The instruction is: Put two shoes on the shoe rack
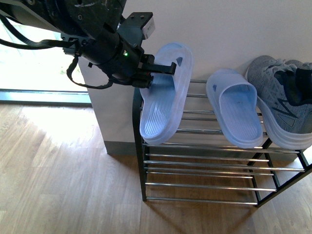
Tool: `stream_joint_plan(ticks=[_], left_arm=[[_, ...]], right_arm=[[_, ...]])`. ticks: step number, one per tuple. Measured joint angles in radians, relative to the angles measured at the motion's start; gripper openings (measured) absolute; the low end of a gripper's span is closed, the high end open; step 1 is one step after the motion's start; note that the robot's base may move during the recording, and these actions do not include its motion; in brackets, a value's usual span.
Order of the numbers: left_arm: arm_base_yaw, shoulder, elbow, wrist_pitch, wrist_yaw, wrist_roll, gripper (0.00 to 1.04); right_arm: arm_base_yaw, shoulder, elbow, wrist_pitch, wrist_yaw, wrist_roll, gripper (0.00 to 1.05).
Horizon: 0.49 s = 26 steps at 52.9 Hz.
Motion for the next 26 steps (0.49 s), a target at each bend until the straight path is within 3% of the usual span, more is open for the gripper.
stream_joint_plan(ticks=[26], left_arm=[[-0.052,0.104,0.090,-0.016,-0.101,-0.066,0.02]], right_arm=[[0.000,0.000,0.000,0.000,0.000,0.000,0.95]])
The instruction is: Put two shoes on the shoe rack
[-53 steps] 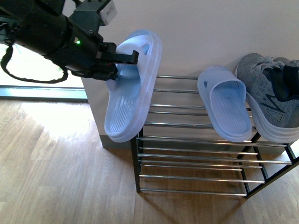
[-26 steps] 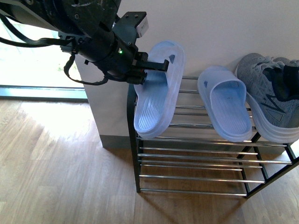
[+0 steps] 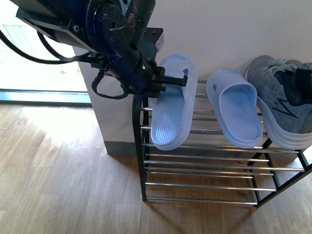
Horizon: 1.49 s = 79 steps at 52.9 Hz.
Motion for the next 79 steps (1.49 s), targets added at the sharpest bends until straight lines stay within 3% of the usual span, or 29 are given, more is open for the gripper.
stream_joint_plan(ticks=[17,20,46,60,65,74,79], left_arm=[[-0.013,0.017,0.036,0.020,-0.043,-0.003,0.02],[-0.013,0.017,0.040,0.020,-0.047,-0.002,0.07],[-0.032,0.004,0.048,0.031,-0.070,-0.018,0.97],[-0.013,-0.106,0.054,0.002,-0.070,-0.068,0.95],[-0.016,-0.203,0.038,-0.019,-0.116,-0.058,0.95],[0.028,-0.529,-0.220,0.006,-0.225,-0.026,0.95],[0.122,-0.721,-0.400,0.004,-0.326,-0.012,0.95]], right_arm=[[0.000,0.000,0.000,0.000,0.000,0.000,0.95],[0.000,0.000,0.000,0.000,0.000,0.000,0.95],[0.000,0.000,0.000,0.000,0.000,0.000,0.95],[0.000,0.000,0.000,0.000,0.000,0.000,0.95],[0.000,0.000,0.000,0.000,0.000,0.000,0.95],[0.000,0.000,0.000,0.000,0.000,0.000,0.95],[0.000,0.000,0.000,0.000,0.000,0.000,0.95]])
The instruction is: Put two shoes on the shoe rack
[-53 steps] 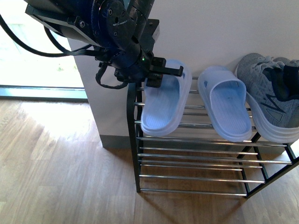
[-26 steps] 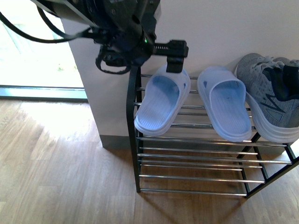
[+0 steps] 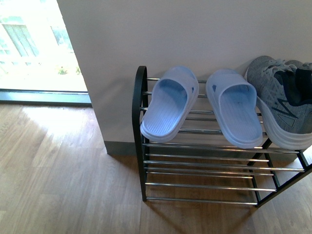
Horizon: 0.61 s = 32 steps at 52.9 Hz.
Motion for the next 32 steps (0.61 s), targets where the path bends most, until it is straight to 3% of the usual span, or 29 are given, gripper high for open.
stream_joint_plan(ticks=[5,10,12,16,21,32], left_arm=[[0.098,-0.193,-0.188,-0.007,-0.114,0.034,0.95],[0.127,-0.376,-0.355,0.016,-0.218,0.080,0.95],[0.134,-0.402,-0.394,0.066,-0.180,0.097,0.93],[0.159,-0.430,-0.526,0.390,-0.007,0.104,0.81],[0.181,-0.462,-0.687,0.694,0.075,0.111,0.63],[0.216,-0.573,-0.809,0.781,0.102,0.114,0.32]], right_arm=[[0.000,0.000,0.000,0.000,0.000,0.000,0.95],[0.000,0.000,0.000,0.000,0.000,0.000,0.95],[0.000,0.000,0.000,0.000,0.000,0.000,0.95],[0.000,0.000,0.000,0.000,0.000,0.000,0.95],[0.000,0.000,0.000,0.000,0.000,0.000,0.95],[0.000,0.000,0.000,0.000,0.000,0.000,0.95]])
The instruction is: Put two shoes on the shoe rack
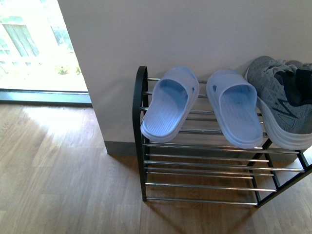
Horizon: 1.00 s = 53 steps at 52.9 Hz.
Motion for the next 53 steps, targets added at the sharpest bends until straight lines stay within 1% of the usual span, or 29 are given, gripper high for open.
stream_joint_plan(ticks=[1,4,10,12,15,20,40,45,53], left_arm=[[0.002,-0.005,-0.007,0.000,0.001,0.000,0.31],[0.010,-0.035,-0.046,0.000,0.013,0.001,0.20],[0.021,-0.084,-0.095,-0.003,0.026,0.001,0.04],[0.028,-0.103,-0.108,-0.007,0.036,-0.002,0.01],[0.064,-0.134,-0.128,-0.015,0.085,0.003,0.01],[0.096,-0.196,-0.168,-0.039,0.093,0.003,0.01],[0.097,-0.439,-0.262,-0.191,0.100,0.003,0.01],[0.097,-0.458,-0.299,-0.160,0.100,0.004,0.01],[0.097,-0.562,-0.304,-0.258,0.100,0.004,0.01]], right_arm=[[0.000,0.000,0.000,0.000,0.000,0.000,0.95],[0.000,0.000,0.000,0.000,0.000,0.000,0.95],[0.000,0.000,0.000,0.000,0.000,0.000,0.95],[0.000,0.000,0.000,0.000,0.000,0.000,0.95],[0.000,0.000,0.000,0.000,0.000,0.000,0.95],[0.000,0.000,0.000,0.000,0.000,0.000,0.95],[0.000,0.000,0.000,0.000,0.000,0.000,0.95],[0.000,0.000,0.000,0.000,0.000,0.000,0.95],[0.000,0.000,0.000,0.000,0.000,0.000,0.95]])
